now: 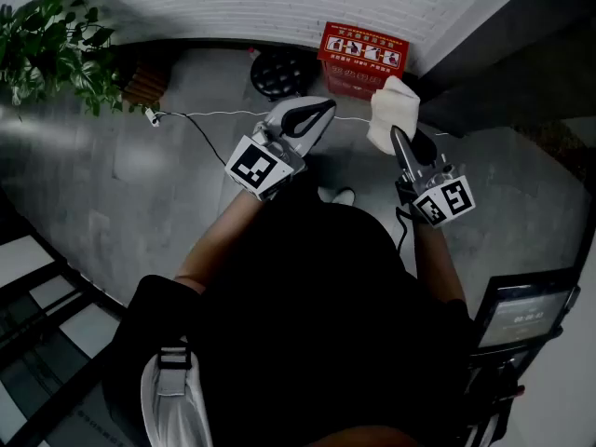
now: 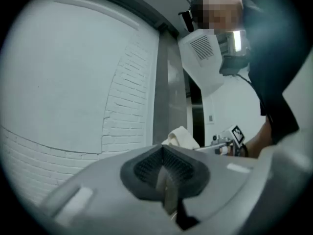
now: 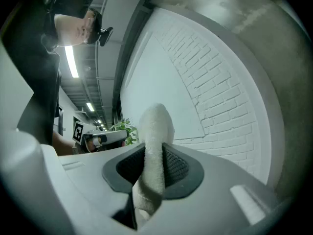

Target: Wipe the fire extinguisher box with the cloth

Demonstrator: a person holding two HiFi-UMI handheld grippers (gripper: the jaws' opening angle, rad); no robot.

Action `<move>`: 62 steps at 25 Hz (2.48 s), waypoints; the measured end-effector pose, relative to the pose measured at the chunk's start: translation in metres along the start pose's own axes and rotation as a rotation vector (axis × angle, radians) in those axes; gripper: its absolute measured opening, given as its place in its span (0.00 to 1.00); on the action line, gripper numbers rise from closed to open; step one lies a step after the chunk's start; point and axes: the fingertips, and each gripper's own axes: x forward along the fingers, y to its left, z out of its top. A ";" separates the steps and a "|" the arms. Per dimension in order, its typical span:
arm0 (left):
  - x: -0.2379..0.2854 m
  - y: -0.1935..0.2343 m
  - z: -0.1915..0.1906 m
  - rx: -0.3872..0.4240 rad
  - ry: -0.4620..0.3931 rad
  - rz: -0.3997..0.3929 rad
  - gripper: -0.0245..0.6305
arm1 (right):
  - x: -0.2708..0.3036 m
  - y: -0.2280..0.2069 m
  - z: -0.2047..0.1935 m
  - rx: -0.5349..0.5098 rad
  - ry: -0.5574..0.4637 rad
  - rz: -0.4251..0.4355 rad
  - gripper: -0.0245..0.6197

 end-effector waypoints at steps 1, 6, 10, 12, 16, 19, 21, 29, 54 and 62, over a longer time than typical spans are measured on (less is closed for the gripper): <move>0.001 0.012 -0.006 0.009 0.002 0.003 0.04 | 0.009 -0.003 -0.002 0.001 0.004 0.001 0.18; 0.012 0.076 -0.024 0.007 0.000 -0.005 0.04 | 0.061 -0.028 -0.011 0.014 0.020 -0.015 0.18; 0.027 0.143 -0.038 0.006 -0.015 -0.020 0.04 | 0.115 -0.058 -0.020 0.042 0.053 -0.063 0.18; 0.036 0.176 -0.043 -0.004 -0.007 -0.037 0.04 | 0.146 -0.075 -0.022 0.067 0.070 -0.091 0.18; 0.055 0.236 -0.053 -0.010 -0.001 -0.066 0.04 | 0.208 -0.106 -0.030 0.113 0.105 -0.139 0.18; 0.072 0.269 -0.068 -0.040 0.009 -0.093 0.04 | 0.245 -0.131 -0.040 0.125 0.125 -0.179 0.18; 0.084 0.285 -0.082 -0.045 0.017 -0.109 0.04 | 0.264 -0.147 -0.050 0.126 0.138 -0.198 0.18; 0.141 0.332 -0.157 -0.066 0.056 -0.090 0.04 | 0.321 -0.218 -0.122 0.155 0.237 -0.194 0.18; 0.214 0.432 -0.462 -0.103 0.351 0.070 0.04 | 0.424 -0.368 -0.434 0.510 0.626 -0.307 0.18; 0.213 0.441 -0.487 -0.135 0.386 0.095 0.04 | 0.428 -0.378 -0.469 0.627 0.687 -0.341 0.18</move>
